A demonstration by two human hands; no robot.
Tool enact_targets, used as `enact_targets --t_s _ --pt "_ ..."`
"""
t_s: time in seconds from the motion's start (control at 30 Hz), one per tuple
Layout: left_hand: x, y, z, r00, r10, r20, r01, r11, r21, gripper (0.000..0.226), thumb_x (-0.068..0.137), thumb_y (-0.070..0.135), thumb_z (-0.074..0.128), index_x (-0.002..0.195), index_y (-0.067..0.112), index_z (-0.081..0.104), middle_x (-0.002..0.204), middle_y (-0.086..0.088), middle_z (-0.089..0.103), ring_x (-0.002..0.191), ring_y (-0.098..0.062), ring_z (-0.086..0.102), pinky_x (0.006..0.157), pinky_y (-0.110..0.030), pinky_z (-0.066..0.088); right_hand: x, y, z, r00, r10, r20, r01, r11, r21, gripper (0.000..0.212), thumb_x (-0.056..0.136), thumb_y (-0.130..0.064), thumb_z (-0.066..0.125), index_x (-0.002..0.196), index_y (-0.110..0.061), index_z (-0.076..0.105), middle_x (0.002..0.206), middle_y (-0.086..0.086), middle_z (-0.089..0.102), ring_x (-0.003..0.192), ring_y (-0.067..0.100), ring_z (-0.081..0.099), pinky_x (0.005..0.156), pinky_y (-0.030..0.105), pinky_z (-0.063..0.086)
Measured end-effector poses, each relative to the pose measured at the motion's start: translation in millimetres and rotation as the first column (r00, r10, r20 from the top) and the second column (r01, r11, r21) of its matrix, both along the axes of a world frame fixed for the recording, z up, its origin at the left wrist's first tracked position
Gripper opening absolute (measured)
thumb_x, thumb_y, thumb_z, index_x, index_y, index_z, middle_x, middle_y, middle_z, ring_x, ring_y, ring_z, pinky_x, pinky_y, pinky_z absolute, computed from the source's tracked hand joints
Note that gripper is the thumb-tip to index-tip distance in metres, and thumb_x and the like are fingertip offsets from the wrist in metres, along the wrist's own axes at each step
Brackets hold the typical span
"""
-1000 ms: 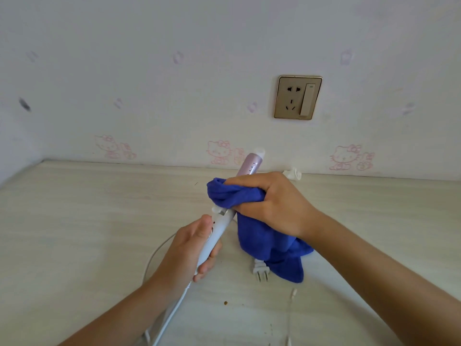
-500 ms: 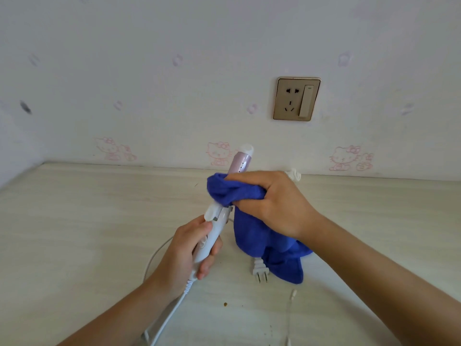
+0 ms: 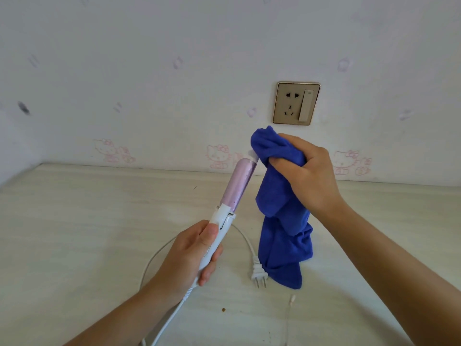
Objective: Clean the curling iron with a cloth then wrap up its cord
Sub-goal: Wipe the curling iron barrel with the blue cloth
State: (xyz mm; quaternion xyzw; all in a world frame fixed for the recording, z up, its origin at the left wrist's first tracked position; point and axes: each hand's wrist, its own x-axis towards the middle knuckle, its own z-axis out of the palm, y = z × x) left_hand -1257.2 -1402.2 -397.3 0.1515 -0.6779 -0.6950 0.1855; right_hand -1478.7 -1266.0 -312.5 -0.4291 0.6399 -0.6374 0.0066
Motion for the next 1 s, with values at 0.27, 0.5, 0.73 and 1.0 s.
enact_targets --t_s 0.27,0.5,0.73,1.0 --pt "1 3 1 0.999 -0.013 -0.044 0.01 0.998 -0.054 0.043 0.088 0.056 0.059 0.088 0.013 0.063 0.067 -0.009 0.053 0.037 -0.017 0.036 0.04 -0.023 0.03 7 0 -2 0.985 0.161 -0.062 -0.157 0.985 0.066 0.043 0.091 -0.001 0.065 0.124 -0.028 0.072 0.115 -0.007 0.076 0.108 0.013 0.07 0.089 0.024 0.057" --pt "1 2 -2 0.999 -0.006 -0.034 0.004 0.998 -0.069 0.044 0.09 0.057 0.058 0.087 0.014 0.062 0.066 -0.009 0.053 0.037 -0.016 0.037 0.04 -0.023 0.032 11 1 -1 0.976 0.212 -0.05 -0.195 0.954 0.227 0.051 0.089 -0.004 0.068 0.126 -0.037 0.07 0.113 -0.011 0.076 0.102 0.01 0.072 0.085 0.019 0.057" --pt "4 1 -6 0.996 0.044 -0.073 -0.043 0.999 0.027 0.072 0.086 0.066 0.058 0.103 -0.004 0.06 0.067 -0.011 0.054 0.036 -0.017 0.037 0.039 -0.022 0.031 41 -7 -10 0.926 0.369 0.08 -0.376 0.885 0.274 0.028 0.092 -0.005 0.069 0.113 -0.023 0.076 0.094 0.009 0.073 0.083 0.018 0.068 0.08 0.031 0.056" --pt "0 2 0 0.995 0.096 -0.018 -0.096 0.995 -0.018 0.088 0.077 0.085 0.057 0.093 -0.001 0.054 0.063 -0.01 0.055 0.034 -0.018 0.036 0.04 -0.022 0.03 48 -9 -9 0.972 0.234 0.032 -0.236 0.955 0.18 0.028 0.096 -0.029 0.07 0.119 -0.034 0.054 0.087 0.002 0.074 0.073 0.019 0.068 0.068 0.037 0.059"
